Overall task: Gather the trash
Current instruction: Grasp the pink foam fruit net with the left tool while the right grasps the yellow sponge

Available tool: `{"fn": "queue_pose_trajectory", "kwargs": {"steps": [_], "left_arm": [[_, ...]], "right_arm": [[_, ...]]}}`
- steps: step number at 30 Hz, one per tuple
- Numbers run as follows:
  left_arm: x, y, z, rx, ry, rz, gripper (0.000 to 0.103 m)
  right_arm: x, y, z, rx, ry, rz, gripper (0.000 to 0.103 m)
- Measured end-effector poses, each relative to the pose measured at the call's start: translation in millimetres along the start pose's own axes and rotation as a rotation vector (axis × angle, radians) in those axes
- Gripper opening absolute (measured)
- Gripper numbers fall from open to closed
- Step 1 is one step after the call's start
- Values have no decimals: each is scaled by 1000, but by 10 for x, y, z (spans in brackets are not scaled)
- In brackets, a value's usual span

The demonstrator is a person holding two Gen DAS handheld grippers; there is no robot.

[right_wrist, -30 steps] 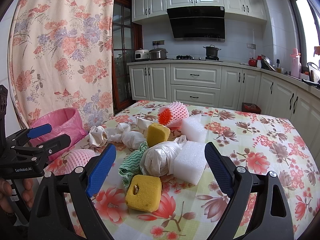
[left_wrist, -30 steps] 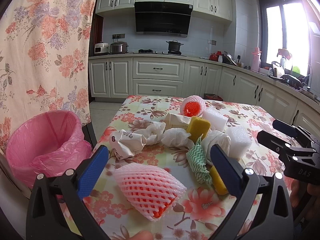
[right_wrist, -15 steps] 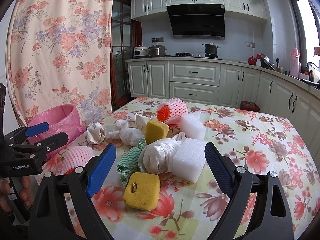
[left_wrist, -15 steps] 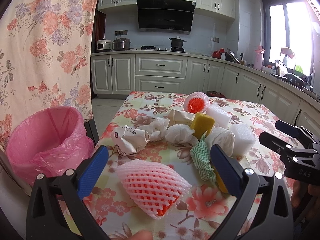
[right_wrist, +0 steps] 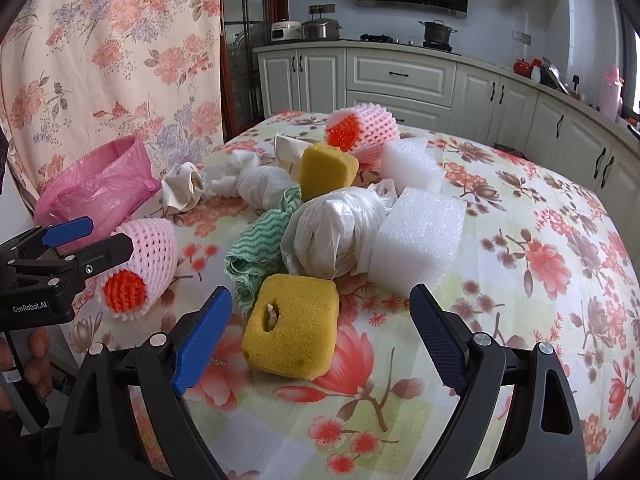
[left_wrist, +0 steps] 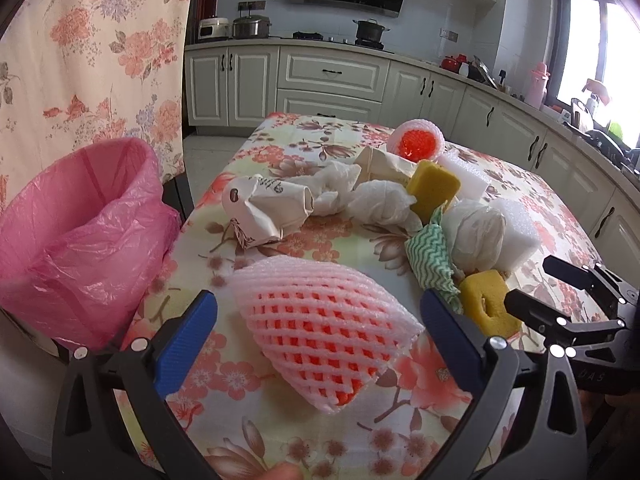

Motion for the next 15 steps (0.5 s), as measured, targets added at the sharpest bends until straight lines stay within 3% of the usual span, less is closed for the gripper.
{"fn": "queue_pose_trajectory", "kwargs": {"steps": [3, 5, 9, 13, 15], "left_arm": [[38, 24, 80, 6, 27, -10, 94], [56, 33, 130, 17, 45, -15, 83], [62, 29, 197, 21, 65, -26, 79], [48, 56, 274, 22, 80, -31, 68], [44, 51, 281, 28, 88, -36, 65]], "right_arm": [[26, 40, 69, -2, 35, -9, 84], [37, 51, 105, -8, 48, -6, 84], [58, 71, 196, -7, 81, -6, 83], [72, 99, 285, -6, 116, -15, 71], [92, 112, 330, -9, 131, -17, 70]]}}
Point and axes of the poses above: each gripper's, at about its wrist camera, not at the fingertips, and z roughly the way its jaws point, y to its left, x to its underside, the point moved 8 cm from there along z, roughly the way its jaws point, and after that the axes turned 8 degrees about -z, right-handed, at the moved point
